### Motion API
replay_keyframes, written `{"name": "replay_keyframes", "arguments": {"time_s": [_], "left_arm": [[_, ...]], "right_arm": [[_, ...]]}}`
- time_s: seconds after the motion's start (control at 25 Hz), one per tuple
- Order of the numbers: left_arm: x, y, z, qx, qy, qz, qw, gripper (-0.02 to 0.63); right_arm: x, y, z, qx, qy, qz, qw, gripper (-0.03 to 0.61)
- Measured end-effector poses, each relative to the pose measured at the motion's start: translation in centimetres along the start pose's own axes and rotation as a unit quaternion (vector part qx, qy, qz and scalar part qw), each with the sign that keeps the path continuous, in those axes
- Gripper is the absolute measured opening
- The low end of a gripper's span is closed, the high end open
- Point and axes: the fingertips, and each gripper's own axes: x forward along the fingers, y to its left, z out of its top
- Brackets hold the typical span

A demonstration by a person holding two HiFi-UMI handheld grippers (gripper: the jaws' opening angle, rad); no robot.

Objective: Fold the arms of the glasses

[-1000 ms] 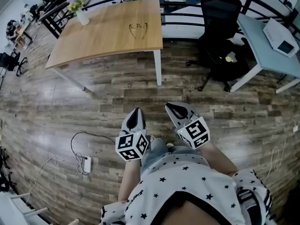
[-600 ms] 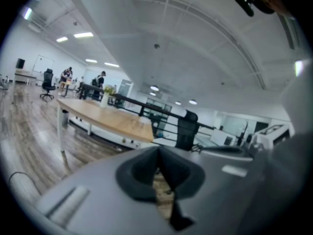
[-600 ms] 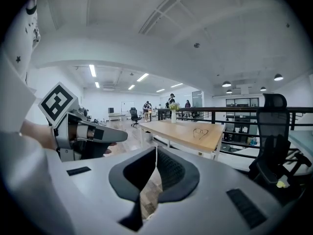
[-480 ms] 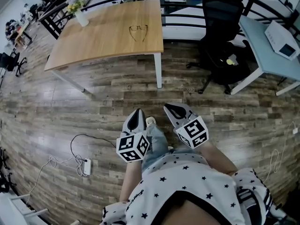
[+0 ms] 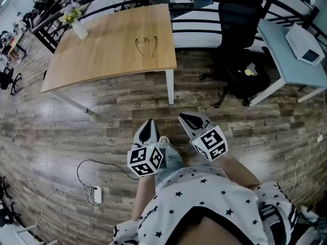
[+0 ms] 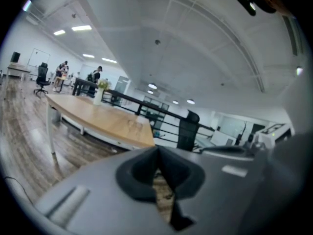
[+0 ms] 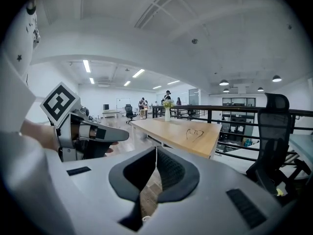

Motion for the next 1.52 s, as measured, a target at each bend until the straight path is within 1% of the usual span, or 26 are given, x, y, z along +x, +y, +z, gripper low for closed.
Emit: {"name": "replay_keyframes", "arguments": {"time_s": [0.2, 0.32, 0.52, 0.68, 0.8, 0.96, 1.2, 1.4, 1.52], "left_arm": [[3.9, 2.1, 2.3, 0.005, 0.012, -0.013, 0.9998, 0.006], [5.9, 3.4, 3.9, 0.011, 0.012, -0.020, 0.9997, 0.006], [9.6, 6.3, 6.6, 0.020, 0.012, -0.023, 0.9994, 0.006], [12.2, 8.8, 8.1, 0.019, 0.017, -0.026, 0.9993, 0.006], [14.1, 10.4, 9.0, 0.013, 0.020, -0.027, 0.9993, 0.006], [16.4, 12.4, 10.1, 0.015, 0.024, -0.029, 0.9992, 0.006], [18.9, 15.0, 11.1, 0.012, 0.029, -0.029, 0.9991, 0.006], [21.1, 16.3, 12.3, 0.012, 0.042, -0.024, 0.9988, 0.006], [22.7, 16.8, 12.4, 0.009, 0.048, -0.019, 0.9986, 0.006]], "right_arm": [[4.1, -1.9, 2.2, -0.006, 0.002, -0.004, 1.000, 0.018], [6.6, -3.0, 3.5, -0.009, 0.002, -0.007, 1.000, 0.018], [11.3, -5.0, 5.3, -0.010, 0.002, -0.012, 1.000, 0.018], [14.9, -6.2, 6.7, -0.009, 0.001, -0.015, 1.000, 0.018], [17.2, -7.4, 7.4, -0.010, 0.001, -0.019, 1.000, 0.018], [20.0, -8.8, 8.2, -0.013, 0.004, -0.027, 1.000, 0.018], [23.0, -10.9, 8.5, -0.020, 0.011, -0.045, 0.999, 0.018], [25.3, -12.9, 9.3, -0.013, 0.022, -0.051, 0.998, 0.018], [26.6, -14.3, 9.6, -0.025, 0.027, -0.049, 0.998, 0.018]]}}
